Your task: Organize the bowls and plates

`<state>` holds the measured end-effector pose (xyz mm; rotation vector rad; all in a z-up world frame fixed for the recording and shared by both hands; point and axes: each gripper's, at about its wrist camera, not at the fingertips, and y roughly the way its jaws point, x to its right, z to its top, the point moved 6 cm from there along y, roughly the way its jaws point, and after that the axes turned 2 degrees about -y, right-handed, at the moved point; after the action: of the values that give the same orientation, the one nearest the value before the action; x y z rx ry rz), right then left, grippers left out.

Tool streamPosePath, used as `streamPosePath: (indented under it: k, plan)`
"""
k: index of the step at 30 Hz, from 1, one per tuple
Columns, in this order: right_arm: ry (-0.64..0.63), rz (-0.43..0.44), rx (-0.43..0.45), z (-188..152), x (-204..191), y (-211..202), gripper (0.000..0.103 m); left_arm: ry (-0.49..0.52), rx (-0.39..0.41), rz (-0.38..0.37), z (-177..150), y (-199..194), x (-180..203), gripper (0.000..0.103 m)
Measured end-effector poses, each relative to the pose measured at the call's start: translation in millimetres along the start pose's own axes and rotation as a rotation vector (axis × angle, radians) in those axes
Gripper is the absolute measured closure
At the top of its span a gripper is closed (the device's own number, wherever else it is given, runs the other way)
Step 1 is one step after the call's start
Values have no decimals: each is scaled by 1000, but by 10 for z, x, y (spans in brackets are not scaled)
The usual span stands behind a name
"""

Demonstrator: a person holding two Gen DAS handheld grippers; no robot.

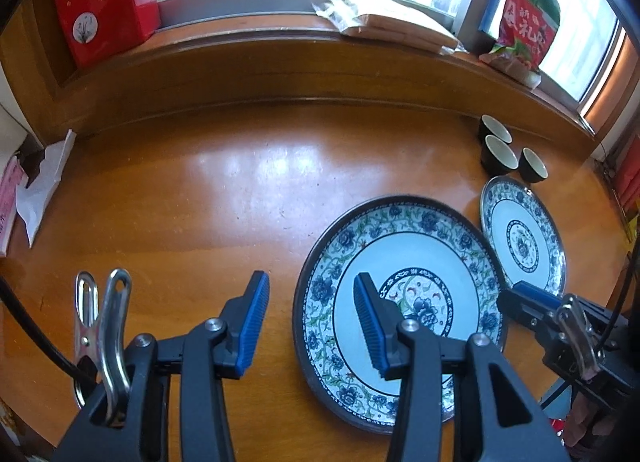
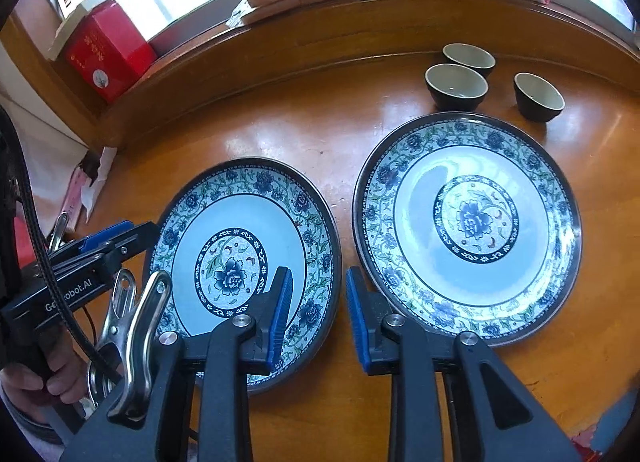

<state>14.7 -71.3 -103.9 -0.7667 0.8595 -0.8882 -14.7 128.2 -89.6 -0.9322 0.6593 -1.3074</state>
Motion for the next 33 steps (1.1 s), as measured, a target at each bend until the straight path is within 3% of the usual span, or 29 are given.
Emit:
streamPosePath:
  k: [19, 33]
  plan:
    - [98, -39, 56, -77, 341, -425, 74, 104, 28, -45, 91, -203, 422, 57]
    - [122, -64, 40, -8, 914, -497, 74, 146, 0, -73, 276, 36, 1078, 57]
